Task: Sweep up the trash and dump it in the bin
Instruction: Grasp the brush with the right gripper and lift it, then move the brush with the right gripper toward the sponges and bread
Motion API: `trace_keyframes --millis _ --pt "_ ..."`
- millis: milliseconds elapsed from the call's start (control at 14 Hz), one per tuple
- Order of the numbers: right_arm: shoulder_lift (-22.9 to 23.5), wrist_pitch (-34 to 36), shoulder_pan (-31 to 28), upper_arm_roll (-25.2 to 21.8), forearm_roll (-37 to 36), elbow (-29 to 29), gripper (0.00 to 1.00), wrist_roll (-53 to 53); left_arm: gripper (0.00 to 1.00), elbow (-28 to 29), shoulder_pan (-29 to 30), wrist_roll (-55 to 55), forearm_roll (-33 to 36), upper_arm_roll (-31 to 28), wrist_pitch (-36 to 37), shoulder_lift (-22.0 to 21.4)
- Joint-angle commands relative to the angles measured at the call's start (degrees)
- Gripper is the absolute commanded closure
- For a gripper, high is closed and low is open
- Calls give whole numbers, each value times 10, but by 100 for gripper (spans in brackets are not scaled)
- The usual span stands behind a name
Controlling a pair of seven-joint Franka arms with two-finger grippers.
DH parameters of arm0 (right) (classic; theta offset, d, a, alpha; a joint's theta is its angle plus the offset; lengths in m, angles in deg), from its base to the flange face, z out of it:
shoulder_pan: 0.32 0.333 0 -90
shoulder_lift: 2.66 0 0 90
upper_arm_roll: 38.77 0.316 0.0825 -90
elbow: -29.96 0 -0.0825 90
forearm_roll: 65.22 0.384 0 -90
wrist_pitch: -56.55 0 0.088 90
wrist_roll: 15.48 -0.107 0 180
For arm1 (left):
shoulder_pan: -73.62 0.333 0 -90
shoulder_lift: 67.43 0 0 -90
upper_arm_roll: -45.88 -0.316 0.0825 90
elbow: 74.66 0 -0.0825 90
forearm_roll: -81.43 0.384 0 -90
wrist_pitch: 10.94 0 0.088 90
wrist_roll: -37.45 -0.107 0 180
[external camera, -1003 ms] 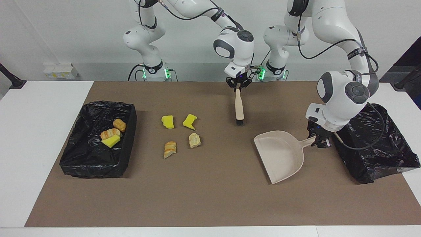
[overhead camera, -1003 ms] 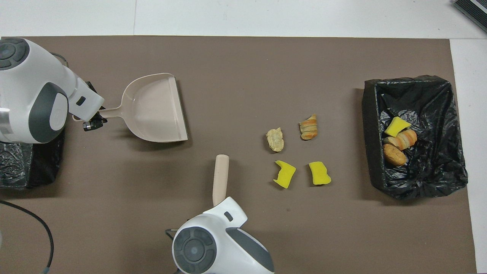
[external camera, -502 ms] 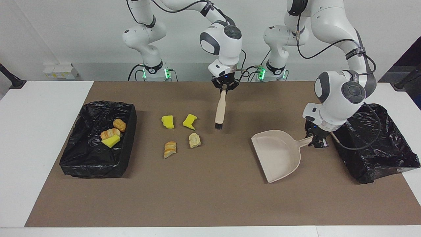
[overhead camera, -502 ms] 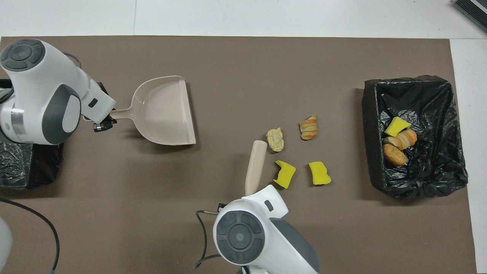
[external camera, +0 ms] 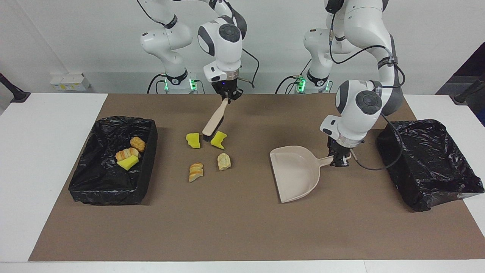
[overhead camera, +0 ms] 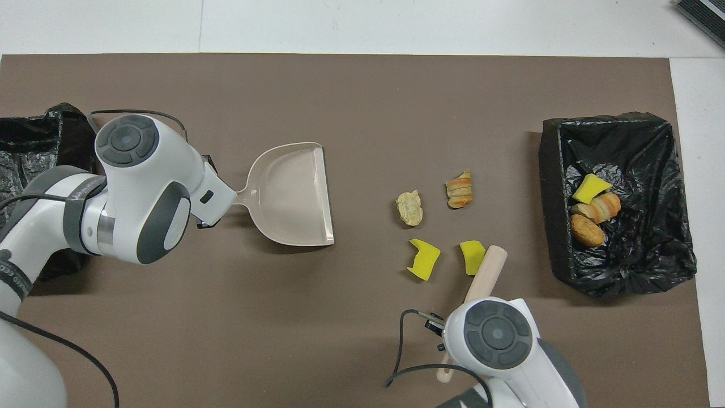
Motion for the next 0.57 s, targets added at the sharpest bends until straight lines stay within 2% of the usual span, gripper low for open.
trace_keyframes --millis 0,143,287,502 --pt "12 -28 -27 6 17 15 100 45 100 32 -22 14 3 -9 -14 -23" --pt "39 -58 -31 7 26 7 100 54 100 35 -46 30 4 -11 -10 -28" --pt "91 -82 -26 9 36 -20 100 48 100 37 -56 58 25 -10 -8 -30" --pt "141 -93 -16 10 101 -79 100 52 100 42 -83 113 48 -10 1 -37"
